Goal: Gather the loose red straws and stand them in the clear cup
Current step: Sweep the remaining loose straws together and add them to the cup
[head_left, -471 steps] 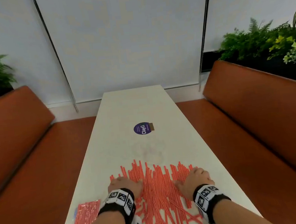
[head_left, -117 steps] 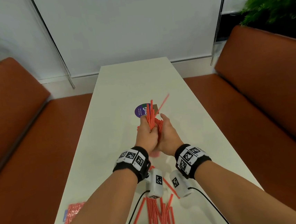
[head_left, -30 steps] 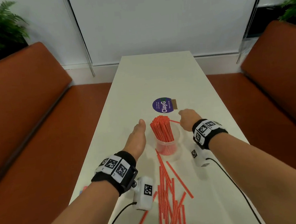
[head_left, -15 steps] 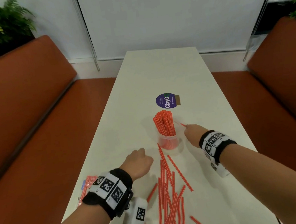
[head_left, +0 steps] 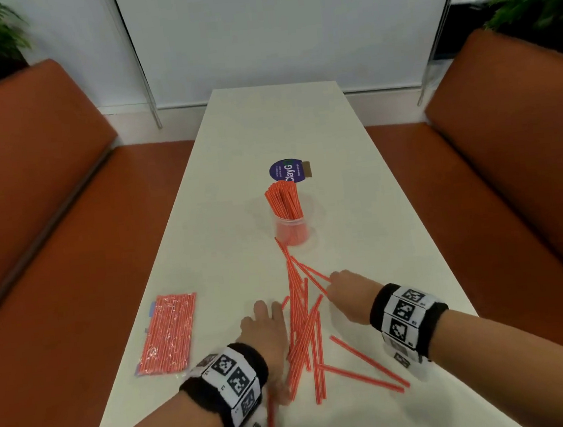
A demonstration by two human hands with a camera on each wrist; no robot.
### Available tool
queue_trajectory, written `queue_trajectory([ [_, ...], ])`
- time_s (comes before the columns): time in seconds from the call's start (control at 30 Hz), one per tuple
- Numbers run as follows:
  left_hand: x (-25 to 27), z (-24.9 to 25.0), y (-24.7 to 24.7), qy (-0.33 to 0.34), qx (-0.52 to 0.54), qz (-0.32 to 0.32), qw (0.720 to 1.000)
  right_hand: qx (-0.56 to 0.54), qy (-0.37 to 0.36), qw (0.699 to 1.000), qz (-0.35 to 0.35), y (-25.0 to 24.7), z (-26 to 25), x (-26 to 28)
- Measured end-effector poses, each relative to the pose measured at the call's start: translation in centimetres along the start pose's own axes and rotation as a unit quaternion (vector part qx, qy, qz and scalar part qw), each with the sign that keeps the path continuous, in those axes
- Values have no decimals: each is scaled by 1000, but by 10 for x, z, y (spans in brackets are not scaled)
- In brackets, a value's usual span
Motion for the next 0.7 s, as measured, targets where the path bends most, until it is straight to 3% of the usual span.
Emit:
queue_trajectory([
  [0.23,-4,-6,-25,58,132,74,987,-122,1,993,6,-5,-24,26],
  [0.33,4,-15,-20,51,56,22,997,-187,53,980,-31,3,-12,36],
  [0.47,14,-16,6,43,-65,-27,997,-105,87,983,-120,28,-11,49],
  [0.57,12,-7,12,56,-66,6,996,-79,90,987,-105,32,-15,42],
  [0.7,3,0,-6,91,52,33,994,-141,64,987,-49,17,-21,30],
])
Point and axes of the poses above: each hand's wrist, its own x-axis away from the middle knuckle, its own y-axis out of the palm, z = x × y, the point moved 5 cm from there along -x, towards the middle knuckle
